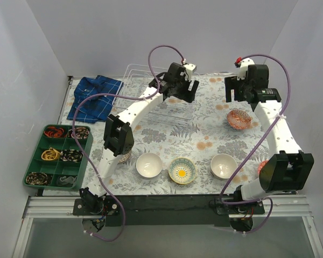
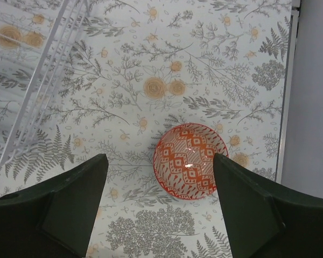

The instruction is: Load the bowls into the dish rack

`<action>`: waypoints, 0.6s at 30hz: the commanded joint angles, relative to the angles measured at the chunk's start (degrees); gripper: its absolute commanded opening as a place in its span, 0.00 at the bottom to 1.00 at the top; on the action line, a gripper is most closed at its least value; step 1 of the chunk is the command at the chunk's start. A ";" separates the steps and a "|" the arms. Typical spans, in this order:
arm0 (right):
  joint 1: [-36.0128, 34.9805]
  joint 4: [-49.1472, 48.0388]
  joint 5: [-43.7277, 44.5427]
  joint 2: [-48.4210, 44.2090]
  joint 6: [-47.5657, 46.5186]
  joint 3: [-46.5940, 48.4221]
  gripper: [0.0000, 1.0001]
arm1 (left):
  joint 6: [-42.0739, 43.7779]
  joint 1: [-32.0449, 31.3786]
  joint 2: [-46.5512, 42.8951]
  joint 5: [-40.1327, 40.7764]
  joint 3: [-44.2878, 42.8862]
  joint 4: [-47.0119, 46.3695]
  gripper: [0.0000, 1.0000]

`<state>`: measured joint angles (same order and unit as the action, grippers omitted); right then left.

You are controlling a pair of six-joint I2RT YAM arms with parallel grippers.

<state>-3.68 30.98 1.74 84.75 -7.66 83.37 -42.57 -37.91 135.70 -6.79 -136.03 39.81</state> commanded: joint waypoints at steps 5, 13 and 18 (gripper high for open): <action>1.05 -1.10 -1.29 -4.15 0.81 -4.97 0.87 | 0.29 -5.15 2.37 8.88 -4.95 -4.39 0.77; 1.13 -1.45 -3.23 -7.66 0.54 -9.36 0.87 | 2.05 -7.97 4.66 16.97 -4.43 -4.30 0.70; 1.13 -1.54 -3.58 -8.81 0.37 -10.42 0.87 | 3.28 -8.76 4.75 20.49 -2.93 -4.39 0.60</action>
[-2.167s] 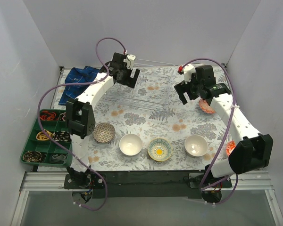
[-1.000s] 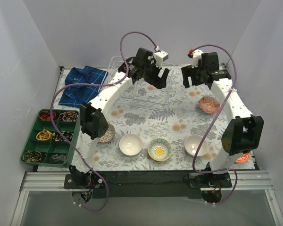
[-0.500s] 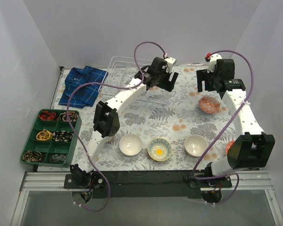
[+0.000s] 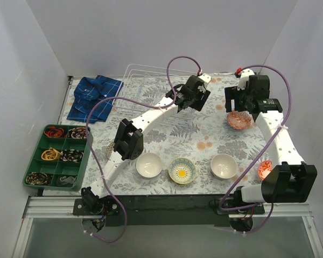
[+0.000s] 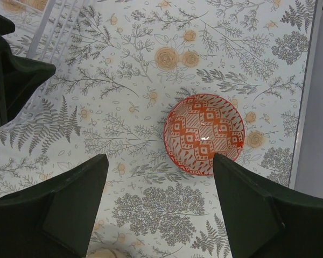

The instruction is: Load the bowls into the dish rack

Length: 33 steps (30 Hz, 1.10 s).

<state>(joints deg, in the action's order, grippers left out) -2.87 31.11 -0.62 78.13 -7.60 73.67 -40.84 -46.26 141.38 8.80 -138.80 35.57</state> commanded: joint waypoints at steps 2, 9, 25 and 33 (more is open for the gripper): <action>0.41 -1.67 -1.40 -2.45 0.39 -0.81 0.86 | 1.55 -0.41 -0.84 5.00 -0.06 0.20 0.54; 0.50 -1.58 -1.75 -2.19 0.83 -0.46 0.86 | 2.61 -0.85 -2.16 4.48 1.07 0.64 0.24; 0.50 -1.41 -1.05 -5.43 -0.05 -2.30 0.85 | 6.73 -6.21 -18.41 -5.89 21.52 7.93 0.00; 0.59 -1.76 -0.87 -8.69 -0.31 -6.78 0.84 | 13.24 -6.91 -25.80 -10.47 35.44 7.76 0.00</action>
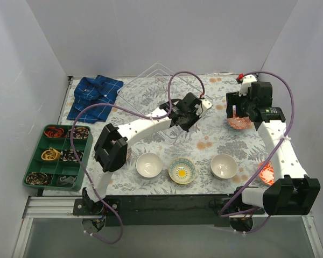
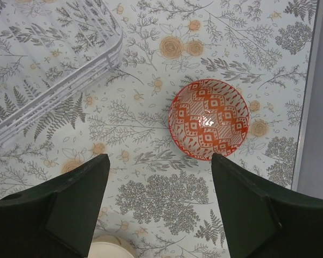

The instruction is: Load the bowls into the dish rack

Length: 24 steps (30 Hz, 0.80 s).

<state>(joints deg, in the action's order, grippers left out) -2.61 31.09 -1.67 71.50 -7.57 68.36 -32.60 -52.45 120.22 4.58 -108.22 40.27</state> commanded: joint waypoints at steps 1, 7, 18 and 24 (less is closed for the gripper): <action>0.33 -1.82 0.26 -2.33 -0.60 -1.73 0.84 | 6.66 -0.73 -4.91 -6.07 5.21 3.06 0.00; 0.24 -2.00 0.26 -2.86 -1.39 -1.65 0.84 | 19.92 -0.73 -9.30 -5.37 14.25 -7.89 0.00; 0.33 -1.91 1.41 -4.62 -3.15 -3.14 0.84 | 37.41 -0.64 -13.61 -12.75 21.30 -14.60 0.00; 0.33 -1.65 1.41 -4.53 -3.24 -3.41 0.84 | 42.97 -0.55 -16.07 -17.84 23.93 -15.22 0.00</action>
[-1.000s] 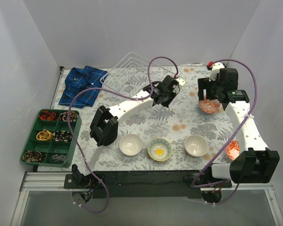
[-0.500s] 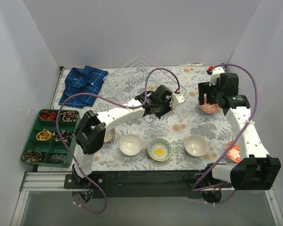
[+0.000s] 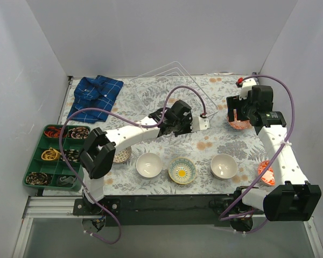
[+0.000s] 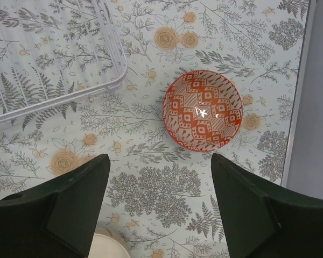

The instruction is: Load the bowls into the dish rack

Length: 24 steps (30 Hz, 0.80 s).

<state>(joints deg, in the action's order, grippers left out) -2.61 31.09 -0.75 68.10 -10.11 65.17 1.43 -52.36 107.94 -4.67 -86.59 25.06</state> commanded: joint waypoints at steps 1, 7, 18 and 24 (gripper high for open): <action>0.41 -1.65 0.49 -1.04 -0.88 -0.13 0.84 | 9.64 -0.64 -4.31 -9.82 2.73 -0.01 0.00; 0.41 -1.74 0.49 0.11 -1.05 0.57 0.84 | 14.03 1.38 -8.97 -13.35 8.62 -2.63 0.00; 0.50 -2.88 0.58 1.78 -1.05 -0.04 0.84 | 19.58 10.17 -7.84 -18.27 7.23 -2.12 0.00; 0.77 -2.97 0.49 1.52 -1.32 -0.74 0.84 | 17.29 10.79 -3.70 -19.06 1.77 -0.89 0.00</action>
<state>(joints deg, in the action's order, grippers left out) -2.46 30.87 -0.36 69.97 -10.79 64.79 18.04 -41.58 103.81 -21.76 -80.95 25.41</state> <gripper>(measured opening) 0.840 0.064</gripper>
